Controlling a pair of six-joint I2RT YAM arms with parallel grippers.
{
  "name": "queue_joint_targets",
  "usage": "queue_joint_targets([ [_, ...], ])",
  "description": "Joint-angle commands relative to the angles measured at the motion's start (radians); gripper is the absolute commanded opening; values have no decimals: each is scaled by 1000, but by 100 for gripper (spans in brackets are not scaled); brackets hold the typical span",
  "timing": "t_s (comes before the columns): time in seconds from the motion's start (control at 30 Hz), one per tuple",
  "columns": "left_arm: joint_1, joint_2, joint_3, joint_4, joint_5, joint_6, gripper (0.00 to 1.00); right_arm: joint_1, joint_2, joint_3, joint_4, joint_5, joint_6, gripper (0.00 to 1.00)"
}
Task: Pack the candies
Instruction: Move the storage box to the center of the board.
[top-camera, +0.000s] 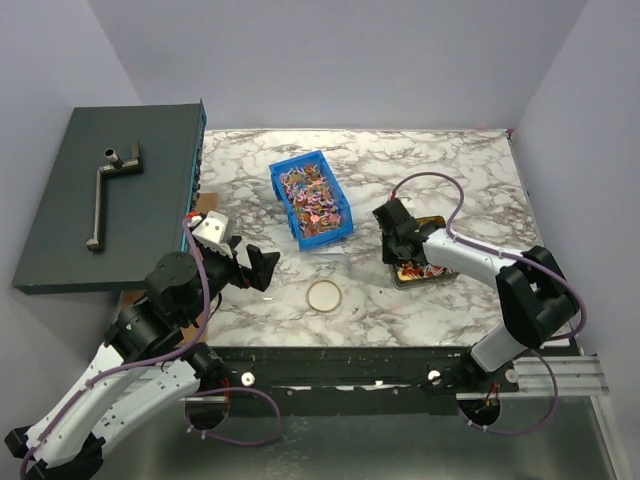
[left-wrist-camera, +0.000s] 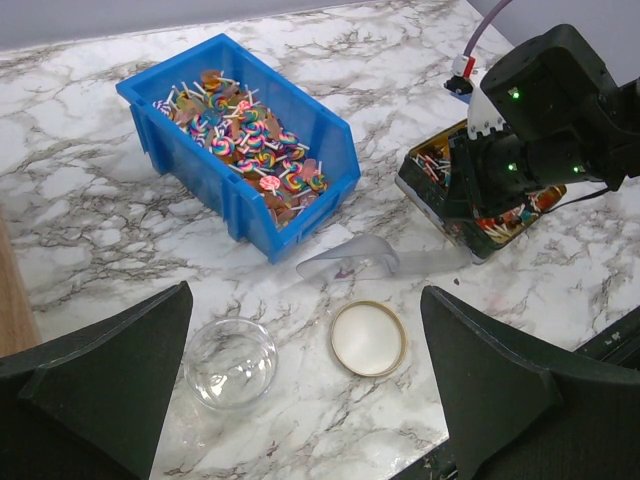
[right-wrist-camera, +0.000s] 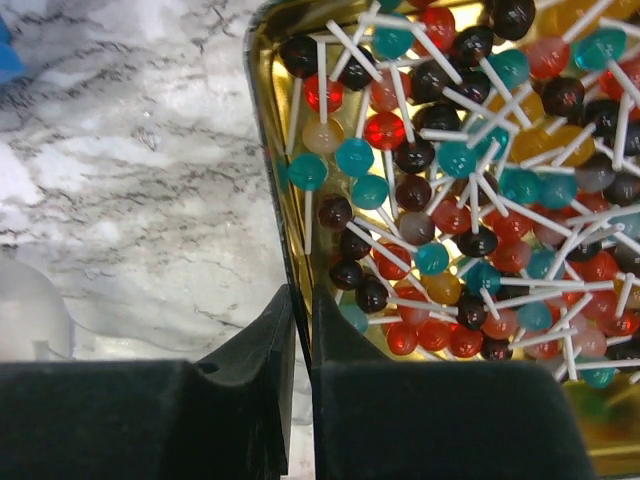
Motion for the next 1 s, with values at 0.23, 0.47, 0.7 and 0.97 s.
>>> queue_joint_targets([
  [0.23, 6, -1, -5, -11, 1, 4, 99, -22, 115, 124, 53, 7, -31, 1],
  [0.47, 6, 5, -7, -11, -3, 6, 99, -60, 179, 221, 75, 10, -55, 1],
  [0.7, 6, 17, -7, -13, -4, 6, 99, -86, 263, 321, 90, -5, -36, 1],
  [0.97, 6, 34, -4, -15, -1, 4, 99, -94, 355, 424, 79, -13, -11, 1],
])
